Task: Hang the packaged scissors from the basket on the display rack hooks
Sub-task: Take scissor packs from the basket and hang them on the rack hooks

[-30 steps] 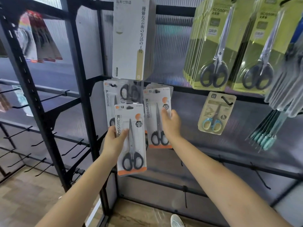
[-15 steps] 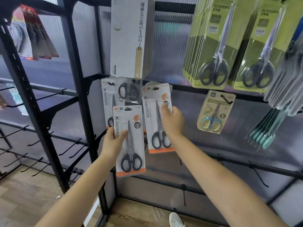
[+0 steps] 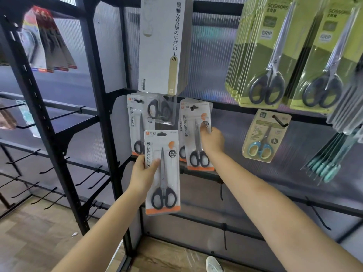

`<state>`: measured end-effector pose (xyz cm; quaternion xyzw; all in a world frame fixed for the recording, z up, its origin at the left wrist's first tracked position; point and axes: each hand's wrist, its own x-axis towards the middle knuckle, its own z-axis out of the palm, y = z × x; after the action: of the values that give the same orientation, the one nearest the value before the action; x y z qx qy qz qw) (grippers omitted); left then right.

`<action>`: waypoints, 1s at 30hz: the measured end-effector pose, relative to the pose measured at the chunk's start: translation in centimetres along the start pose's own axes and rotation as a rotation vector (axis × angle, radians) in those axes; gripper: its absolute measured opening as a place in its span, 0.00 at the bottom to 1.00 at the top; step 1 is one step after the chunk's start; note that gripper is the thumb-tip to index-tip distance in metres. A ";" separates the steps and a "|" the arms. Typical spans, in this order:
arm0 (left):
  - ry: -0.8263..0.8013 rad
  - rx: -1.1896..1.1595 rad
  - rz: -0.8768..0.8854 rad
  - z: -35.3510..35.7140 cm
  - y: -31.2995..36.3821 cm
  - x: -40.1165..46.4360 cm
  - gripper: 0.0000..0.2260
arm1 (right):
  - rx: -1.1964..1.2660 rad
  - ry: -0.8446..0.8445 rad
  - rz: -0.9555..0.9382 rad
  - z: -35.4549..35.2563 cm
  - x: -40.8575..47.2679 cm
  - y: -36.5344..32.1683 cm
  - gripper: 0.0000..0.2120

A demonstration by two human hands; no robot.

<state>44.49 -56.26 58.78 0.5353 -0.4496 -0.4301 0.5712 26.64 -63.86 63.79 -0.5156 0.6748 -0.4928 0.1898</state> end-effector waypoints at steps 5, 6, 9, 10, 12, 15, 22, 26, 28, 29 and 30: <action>-0.016 0.001 -0.021 0.3 -0.7 0.3 0.11 | -0.165 -0.091 -0.035 -0.1 1.1 0.7 0.24; -0.023 0.002 -0.021 0.3 -0.8 0.3 0.10 | -0.190 -0.108 -0.042 -0.3 1.1 0.8 0.23; -0.041 0.024 0.007 0.7 -0.9 0.2 0.10 | -0.190 -0.026 -0.128 -1.2 0.3 1.0 0.21; -0.048 0.033 0.019 0.8 -0.9 0.1 0.10 | -0.162 0.015 -0.204 -1.6 -0.4 0.7 0.21; -0.065 0.051 0.042 1.2 -1.0 0.1 0.09 | -0.069 -0.029 -0.351 -2.3 -1.5 -0.1 0.18; -0.099 0.067 0.079 1.8 -1.1 0.1 0.08 | -0.046 -0.283 -0.386 -2.9 -2.7 -1.2 0.21; -0.175 0.087 0.120 3.2 -1.0 0.0 0.07 | -0.192 -0.446 -0.450 -3.9 -2.6 -1.3 0.08; -0.191 0.038 0.077 3.5 -1.4 0.2 0.06 | -0.197 -0.424 -0.490 -4.5 -2.5 -1.7 0.08; -0.195 0.028 0.047 3.6 -1.7 0.2 0.04 | -0.194 -0.386 -0.514 -4.9 -2.1 -2.4 0.10; -0.195 0.027 0.036 3.7 -1.8 0.3 0.04 | -0.188 -0.357 -0.519 -5.1 -1.7 -2.8 0.10; -0.195 0.035 0.034 3.8 -1.9 0.5 0.04 | -0.181 -0.328 -0.520 -5.3 -1.3 -3.2 0.10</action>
<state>40.87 -57.67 56.96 0.4933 -0.5194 -0.4624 0.5226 24.80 -60.18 68.58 -0.7581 0.5220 -0.3729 0.1170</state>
